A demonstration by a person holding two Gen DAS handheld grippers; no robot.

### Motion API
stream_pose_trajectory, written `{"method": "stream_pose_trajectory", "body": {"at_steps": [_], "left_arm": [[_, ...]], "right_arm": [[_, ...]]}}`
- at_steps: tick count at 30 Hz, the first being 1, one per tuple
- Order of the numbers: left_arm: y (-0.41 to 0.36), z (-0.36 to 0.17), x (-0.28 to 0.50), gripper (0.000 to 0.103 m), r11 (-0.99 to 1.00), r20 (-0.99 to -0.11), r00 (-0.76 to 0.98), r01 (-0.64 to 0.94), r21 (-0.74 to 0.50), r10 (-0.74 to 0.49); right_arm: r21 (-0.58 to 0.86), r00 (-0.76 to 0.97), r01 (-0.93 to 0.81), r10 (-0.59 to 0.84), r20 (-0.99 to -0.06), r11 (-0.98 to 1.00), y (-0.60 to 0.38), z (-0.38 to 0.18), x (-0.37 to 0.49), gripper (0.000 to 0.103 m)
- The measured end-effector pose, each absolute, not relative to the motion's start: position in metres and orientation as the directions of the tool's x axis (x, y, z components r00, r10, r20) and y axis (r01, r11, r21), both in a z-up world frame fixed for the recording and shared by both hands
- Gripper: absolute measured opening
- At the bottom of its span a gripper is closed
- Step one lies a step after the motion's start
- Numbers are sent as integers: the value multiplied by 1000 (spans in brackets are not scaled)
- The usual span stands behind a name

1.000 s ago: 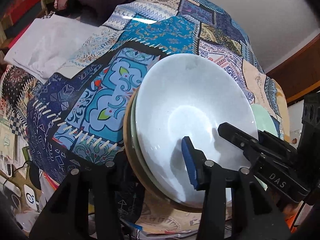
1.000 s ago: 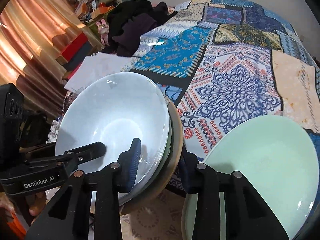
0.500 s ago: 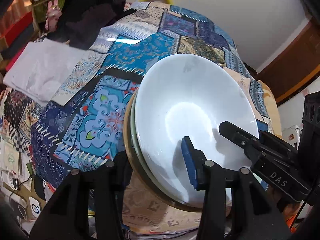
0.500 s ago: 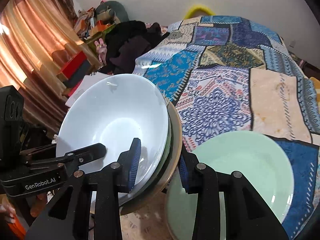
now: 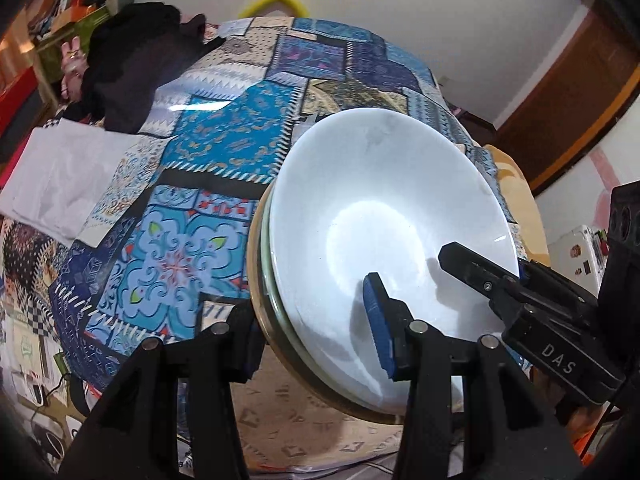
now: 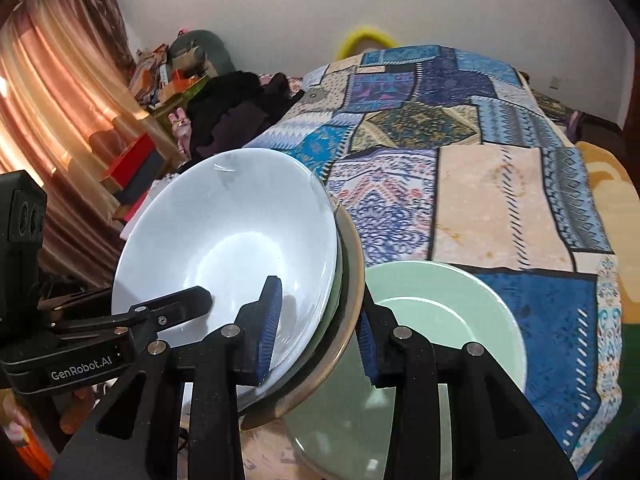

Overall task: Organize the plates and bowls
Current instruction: 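Lower the bowl stack onto the mint green plates with both grippers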

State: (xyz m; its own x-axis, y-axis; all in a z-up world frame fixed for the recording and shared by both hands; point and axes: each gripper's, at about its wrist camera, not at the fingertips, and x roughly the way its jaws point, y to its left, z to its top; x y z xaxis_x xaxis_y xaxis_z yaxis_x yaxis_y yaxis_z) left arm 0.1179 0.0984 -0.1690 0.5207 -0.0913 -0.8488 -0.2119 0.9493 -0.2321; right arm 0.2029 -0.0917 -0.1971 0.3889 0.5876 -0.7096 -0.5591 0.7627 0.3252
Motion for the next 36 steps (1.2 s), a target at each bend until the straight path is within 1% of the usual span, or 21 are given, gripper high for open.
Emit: {"method": "stream_pose_trajectory", "body": {"at_steps": [17, 36], "left_arm": [[38, -179, 140, 45, 969, -870, 473, -113, -218, -141], [9, -209, 156, 45, 974, -901, 399, -69, -215, -171]], "right_arm": [[338, 425, -470, 545, -723, 815, -151, -207, 204, 32], [342, 400, -408, 502, -767, 846, -177, -231, 205, 32]]}}
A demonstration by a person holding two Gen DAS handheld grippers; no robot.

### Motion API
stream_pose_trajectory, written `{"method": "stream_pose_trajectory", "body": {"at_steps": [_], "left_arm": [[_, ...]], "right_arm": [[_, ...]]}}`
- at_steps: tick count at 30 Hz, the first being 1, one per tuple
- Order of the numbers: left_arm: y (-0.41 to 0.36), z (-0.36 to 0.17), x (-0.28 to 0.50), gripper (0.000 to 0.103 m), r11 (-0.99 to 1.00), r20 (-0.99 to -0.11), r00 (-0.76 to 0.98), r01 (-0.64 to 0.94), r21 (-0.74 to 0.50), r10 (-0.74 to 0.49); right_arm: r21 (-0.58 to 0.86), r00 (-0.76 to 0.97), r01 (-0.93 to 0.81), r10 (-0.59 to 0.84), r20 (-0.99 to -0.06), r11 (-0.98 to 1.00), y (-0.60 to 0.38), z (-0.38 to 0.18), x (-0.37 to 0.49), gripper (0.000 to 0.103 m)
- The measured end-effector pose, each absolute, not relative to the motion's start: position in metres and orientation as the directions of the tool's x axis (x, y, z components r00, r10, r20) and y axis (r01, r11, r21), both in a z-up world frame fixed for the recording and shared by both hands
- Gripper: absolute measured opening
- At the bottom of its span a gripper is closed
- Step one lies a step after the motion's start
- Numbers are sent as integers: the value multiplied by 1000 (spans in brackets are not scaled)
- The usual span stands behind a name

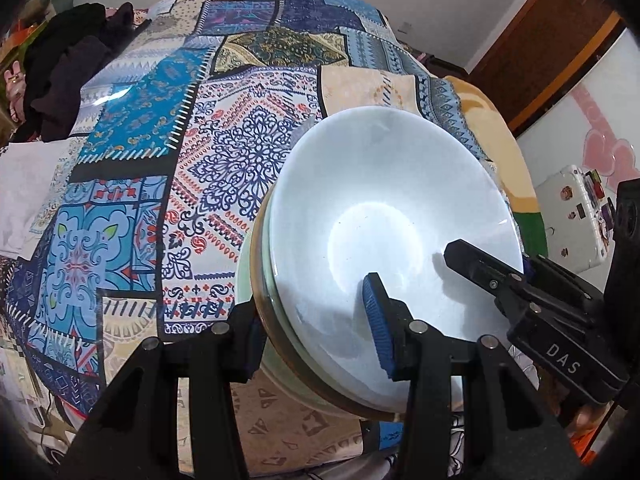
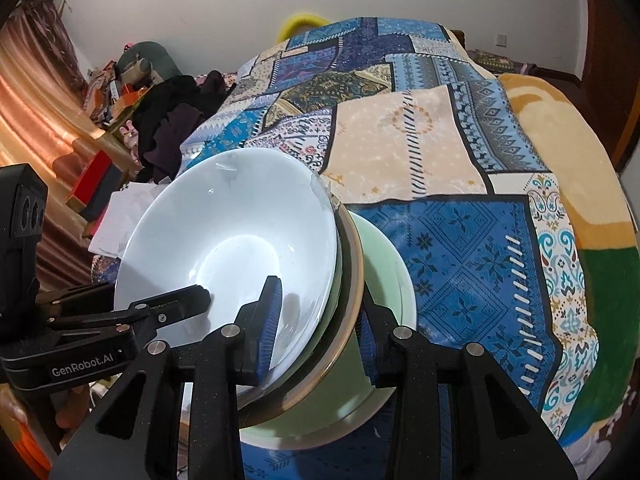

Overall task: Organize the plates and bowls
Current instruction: 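Lower the bowl stack onto the mint green plates with both grippers, then open both grippers and pull back from the stack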

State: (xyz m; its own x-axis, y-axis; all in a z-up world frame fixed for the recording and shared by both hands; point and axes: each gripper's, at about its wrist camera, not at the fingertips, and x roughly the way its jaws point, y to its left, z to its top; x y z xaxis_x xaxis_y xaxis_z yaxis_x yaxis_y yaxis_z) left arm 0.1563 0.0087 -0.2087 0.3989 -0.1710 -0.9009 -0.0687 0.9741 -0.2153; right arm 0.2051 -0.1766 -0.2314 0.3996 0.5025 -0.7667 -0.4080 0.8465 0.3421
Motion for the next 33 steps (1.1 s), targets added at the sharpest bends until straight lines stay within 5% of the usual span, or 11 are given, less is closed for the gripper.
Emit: {"method": "stream_pose_trajectory", "body": {"at_steps": [22, 33], "left_arm": [[19, -187, 145, 41, 985, -856, 506, -68, -162, -106], [20, -99, 100, 55, 988, -692, 719, -40, -147, -74]], "right_arm": [[282, 482, -428, 481, -733, 859, -189, -211, 189, 37], [241, 637, -490, 533, -557, 838, -200, -133, 151, 48]]}}
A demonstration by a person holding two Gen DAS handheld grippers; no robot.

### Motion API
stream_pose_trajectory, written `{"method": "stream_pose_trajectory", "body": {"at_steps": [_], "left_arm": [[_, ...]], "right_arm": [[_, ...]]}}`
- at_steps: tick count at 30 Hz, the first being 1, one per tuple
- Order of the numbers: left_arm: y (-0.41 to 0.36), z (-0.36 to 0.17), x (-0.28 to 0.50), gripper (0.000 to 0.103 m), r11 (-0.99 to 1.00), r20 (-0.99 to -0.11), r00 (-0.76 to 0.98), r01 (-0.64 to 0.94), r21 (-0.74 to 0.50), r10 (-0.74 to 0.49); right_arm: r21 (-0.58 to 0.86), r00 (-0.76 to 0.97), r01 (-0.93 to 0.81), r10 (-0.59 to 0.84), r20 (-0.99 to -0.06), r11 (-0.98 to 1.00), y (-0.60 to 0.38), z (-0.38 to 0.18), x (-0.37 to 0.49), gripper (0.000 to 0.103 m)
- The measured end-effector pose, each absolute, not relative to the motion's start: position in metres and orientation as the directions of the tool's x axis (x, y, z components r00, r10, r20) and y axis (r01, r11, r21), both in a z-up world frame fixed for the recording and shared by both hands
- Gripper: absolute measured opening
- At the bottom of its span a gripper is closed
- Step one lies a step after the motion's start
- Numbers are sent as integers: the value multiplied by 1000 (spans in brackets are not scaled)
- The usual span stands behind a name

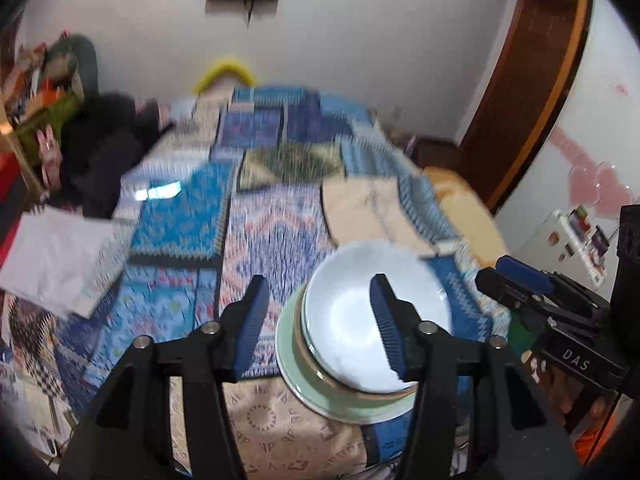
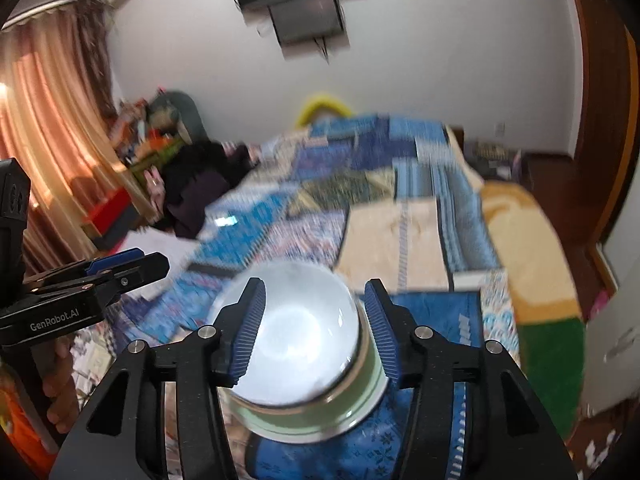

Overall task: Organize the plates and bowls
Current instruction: 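Open both grippers and pull back from the stack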

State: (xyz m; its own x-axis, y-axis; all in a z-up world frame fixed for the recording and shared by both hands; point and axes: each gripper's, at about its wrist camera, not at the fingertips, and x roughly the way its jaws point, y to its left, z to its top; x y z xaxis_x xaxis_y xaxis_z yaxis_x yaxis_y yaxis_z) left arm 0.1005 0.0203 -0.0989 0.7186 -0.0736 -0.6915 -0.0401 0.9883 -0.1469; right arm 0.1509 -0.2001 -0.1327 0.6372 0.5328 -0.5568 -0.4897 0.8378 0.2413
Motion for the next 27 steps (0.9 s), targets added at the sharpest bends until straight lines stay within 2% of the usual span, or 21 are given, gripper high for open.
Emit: {"method": "stream_pose_trajectory", "body": {"at_steps": [4, 7, 9, 11, 16, 21, 23, 27], "left_arm": [[16, -63, 75, 62, 991, -593, 804, -30, -129, -53], [12, -42, 56, 68, 992, -521, 852, -19, -121, -47], [9, -30, 43, 73, 994, -471, 881, -16, -108, -37], [6, -20, 31, 87, 996, -419, 908, -15, -91, -25], [1, -7, 8, 100, 998, -329, 944, -14, -60, -7], [-2, -7, -2, 103, 999, -309, 951, -14, -51, -2], [-1, -8, -5, 103, 998, -306, 952, -19, -52, 2], [-1, -11, -7, 103, 998, -311, 950, -21, -61, 1]], "right_arm": [[230, 679, -518, 560, -474, 824, -204, -105, 133, 59], [213, 712, -538, 575, -404, 816, -207, -86, 117, 61], [204, 718, -550, 583, -379, 810, -206, -80, 110, 66], [195, 734, -557, 589, -339, 807, -207, -73, 102, 78], [179, 751, -567, 594, -287, 804, -208, -66, 91, 85], [176, 761, -563, 590, -269, 807, -209, -65, 85, 93], [167, 768, -560, 584, -262, 811, -208, -65, 83, 100], [152, 784, -552, 572, -242, 820, -209, -64, 77, 102]]}}
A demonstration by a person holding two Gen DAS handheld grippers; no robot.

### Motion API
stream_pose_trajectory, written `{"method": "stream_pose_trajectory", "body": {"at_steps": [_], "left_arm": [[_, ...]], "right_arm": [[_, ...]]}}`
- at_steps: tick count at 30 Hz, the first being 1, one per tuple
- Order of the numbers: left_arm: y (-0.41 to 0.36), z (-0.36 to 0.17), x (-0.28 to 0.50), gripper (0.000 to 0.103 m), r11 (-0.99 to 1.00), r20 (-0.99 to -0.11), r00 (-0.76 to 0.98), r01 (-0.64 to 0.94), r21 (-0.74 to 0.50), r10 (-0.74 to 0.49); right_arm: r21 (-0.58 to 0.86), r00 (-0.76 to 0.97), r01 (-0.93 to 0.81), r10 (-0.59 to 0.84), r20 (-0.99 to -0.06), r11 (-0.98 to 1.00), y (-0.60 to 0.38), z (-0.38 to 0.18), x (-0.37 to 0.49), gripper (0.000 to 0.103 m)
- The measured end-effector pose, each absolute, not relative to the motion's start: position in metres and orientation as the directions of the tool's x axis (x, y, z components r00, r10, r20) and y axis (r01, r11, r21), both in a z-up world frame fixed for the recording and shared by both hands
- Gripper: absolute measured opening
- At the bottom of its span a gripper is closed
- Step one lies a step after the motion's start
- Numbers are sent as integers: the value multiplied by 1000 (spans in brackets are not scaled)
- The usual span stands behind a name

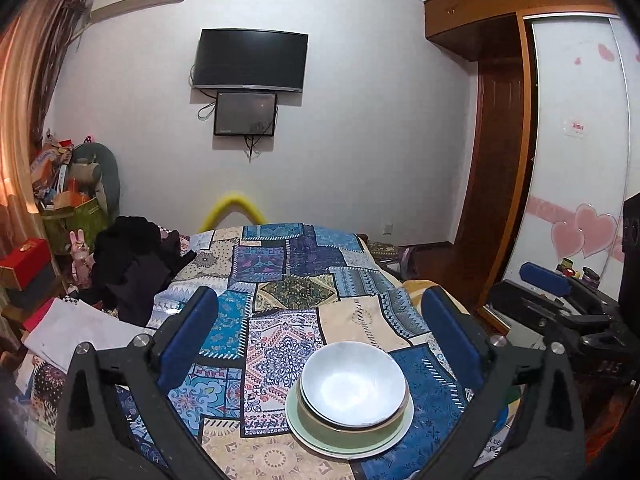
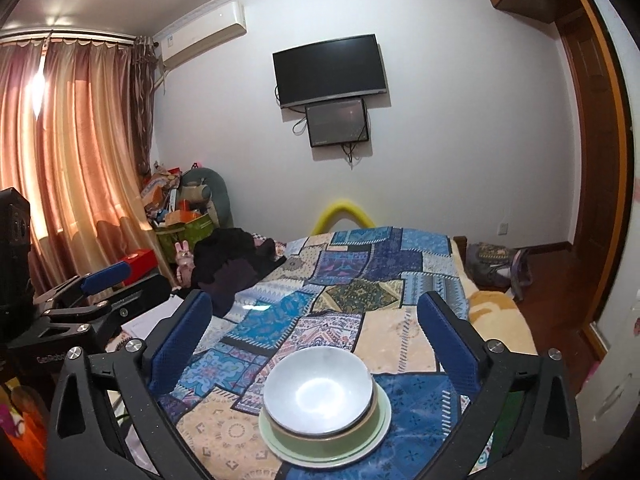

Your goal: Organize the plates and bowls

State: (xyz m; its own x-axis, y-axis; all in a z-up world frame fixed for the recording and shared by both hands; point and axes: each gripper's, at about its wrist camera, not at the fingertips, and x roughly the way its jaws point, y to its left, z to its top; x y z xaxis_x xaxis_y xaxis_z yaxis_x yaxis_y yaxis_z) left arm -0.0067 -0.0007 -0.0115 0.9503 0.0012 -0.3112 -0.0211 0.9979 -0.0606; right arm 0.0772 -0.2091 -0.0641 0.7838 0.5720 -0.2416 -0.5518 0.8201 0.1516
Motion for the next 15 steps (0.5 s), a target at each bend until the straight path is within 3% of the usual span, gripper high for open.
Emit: {"method": "stream_pose_trajectory", "body": {"at_steps": [15], "left_arm": [[2, -15, -13, 103, 997, -311, 950, -24, -76, -1]], "right_arm": [[153, 785, -551, 572, -239, 820, -210, -67, 73, 102]]}}
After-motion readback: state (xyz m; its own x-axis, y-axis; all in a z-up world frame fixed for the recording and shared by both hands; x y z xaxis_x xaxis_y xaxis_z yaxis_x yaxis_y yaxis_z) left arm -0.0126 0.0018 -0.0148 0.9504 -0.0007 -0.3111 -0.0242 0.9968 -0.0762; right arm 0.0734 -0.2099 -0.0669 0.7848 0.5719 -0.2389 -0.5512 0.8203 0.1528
